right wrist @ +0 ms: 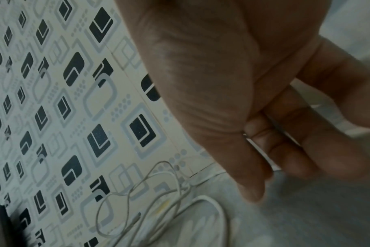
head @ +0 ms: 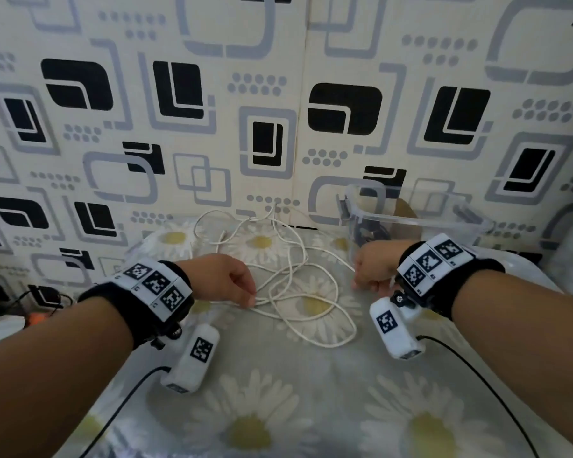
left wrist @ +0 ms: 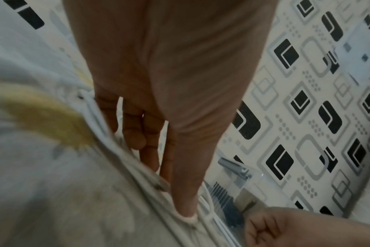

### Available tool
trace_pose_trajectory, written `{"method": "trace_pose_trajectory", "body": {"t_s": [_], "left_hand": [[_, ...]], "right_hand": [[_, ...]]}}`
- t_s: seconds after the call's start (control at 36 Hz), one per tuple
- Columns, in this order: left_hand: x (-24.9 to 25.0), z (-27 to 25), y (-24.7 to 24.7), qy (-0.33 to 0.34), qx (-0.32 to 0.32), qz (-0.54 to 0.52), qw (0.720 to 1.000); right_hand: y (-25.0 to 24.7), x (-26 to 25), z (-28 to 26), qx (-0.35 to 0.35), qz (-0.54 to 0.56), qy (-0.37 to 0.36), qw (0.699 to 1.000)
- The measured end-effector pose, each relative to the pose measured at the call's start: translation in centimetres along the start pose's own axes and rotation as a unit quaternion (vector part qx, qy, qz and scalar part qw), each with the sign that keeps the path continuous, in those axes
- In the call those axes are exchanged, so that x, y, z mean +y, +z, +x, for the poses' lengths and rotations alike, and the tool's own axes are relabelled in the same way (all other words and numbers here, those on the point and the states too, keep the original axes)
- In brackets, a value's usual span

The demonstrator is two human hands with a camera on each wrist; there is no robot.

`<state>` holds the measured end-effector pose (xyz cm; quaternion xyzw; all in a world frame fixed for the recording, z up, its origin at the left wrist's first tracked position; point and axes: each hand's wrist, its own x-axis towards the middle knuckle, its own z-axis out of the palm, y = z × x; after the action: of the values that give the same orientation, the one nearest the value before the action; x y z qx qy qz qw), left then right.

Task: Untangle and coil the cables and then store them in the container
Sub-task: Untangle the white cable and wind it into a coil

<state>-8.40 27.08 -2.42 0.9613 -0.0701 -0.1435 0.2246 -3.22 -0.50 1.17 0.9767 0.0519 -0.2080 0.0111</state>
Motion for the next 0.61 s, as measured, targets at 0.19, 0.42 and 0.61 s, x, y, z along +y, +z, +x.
{"method": "trace_pose_trajectory", "body": {"t_s": [0.19,0.42,0.61], "left_hand": [[-0.5,0.2,0.5,0.013,0.018,-0.015,1.0],[-0.8,0.4,0.7,-0.004,0.023,-0.01,1.0],[-2.0,0.7,-0.1,-0.042,0.099,-0.075,0.991]], "right_hand": [[1.1,0.1,0.2,0.028,-0.059,0.019,0.998],[1.4,-0.4,-0.2,0.039,-0.157,0.011,0.987],[1.8,-0.1,0.1,0.03,-0.084,-0.002,0.996]]}}
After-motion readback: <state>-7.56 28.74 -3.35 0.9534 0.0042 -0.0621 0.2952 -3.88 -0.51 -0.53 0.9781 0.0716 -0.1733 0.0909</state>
